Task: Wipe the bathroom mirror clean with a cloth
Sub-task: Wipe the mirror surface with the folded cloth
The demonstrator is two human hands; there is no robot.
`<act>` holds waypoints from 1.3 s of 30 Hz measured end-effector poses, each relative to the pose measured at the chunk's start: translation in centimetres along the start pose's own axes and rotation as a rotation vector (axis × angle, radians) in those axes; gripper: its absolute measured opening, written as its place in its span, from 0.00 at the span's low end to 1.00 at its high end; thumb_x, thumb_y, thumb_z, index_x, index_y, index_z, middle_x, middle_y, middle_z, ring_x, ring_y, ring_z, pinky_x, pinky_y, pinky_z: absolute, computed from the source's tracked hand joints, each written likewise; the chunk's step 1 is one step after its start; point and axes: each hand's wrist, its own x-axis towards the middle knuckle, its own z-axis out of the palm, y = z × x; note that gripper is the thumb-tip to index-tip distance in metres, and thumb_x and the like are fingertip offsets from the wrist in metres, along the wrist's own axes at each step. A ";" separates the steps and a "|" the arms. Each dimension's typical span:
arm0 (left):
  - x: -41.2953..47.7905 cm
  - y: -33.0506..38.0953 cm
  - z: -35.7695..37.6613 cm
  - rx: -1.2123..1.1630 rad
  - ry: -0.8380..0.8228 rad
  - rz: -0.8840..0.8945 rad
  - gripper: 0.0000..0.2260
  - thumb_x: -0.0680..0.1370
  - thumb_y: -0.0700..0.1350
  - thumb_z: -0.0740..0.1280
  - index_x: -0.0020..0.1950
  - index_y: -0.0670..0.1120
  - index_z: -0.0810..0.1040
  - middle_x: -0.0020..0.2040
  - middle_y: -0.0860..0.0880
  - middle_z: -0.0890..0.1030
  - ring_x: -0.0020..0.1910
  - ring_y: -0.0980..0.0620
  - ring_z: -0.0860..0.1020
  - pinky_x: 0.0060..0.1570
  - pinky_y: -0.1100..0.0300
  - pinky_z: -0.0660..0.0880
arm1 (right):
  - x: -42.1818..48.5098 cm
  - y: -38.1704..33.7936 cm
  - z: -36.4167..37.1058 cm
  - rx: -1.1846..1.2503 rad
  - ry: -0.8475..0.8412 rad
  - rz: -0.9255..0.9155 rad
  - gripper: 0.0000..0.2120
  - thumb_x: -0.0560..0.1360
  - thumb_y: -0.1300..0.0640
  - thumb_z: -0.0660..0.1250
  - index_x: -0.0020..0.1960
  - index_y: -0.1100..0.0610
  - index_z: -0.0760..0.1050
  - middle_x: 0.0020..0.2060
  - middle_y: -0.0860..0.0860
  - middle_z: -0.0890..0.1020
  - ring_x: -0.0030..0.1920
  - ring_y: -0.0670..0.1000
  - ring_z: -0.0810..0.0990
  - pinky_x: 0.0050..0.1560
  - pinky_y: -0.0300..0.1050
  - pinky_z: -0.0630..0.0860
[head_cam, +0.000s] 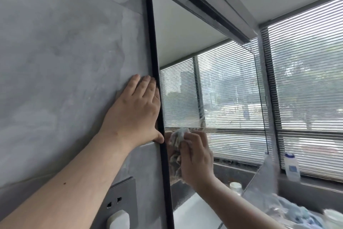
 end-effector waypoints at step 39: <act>-0.1 0.3 0.7 -0.003 0.055 -0.015 0.60 0.59 0.79 0.65 0.75 0.35 0.63 0.77 0.38 0.64 0.77 0.41 0.60 0.77 0.45 0.50 | -1.7 7.5 -0.6 -0.070 0.112 0.831 0.07 0.81 0.62 0.59 0.53 0.61 0.77 0.51 0.53 0.74 0.48 0.53 0.73 0.45 0.42 0.63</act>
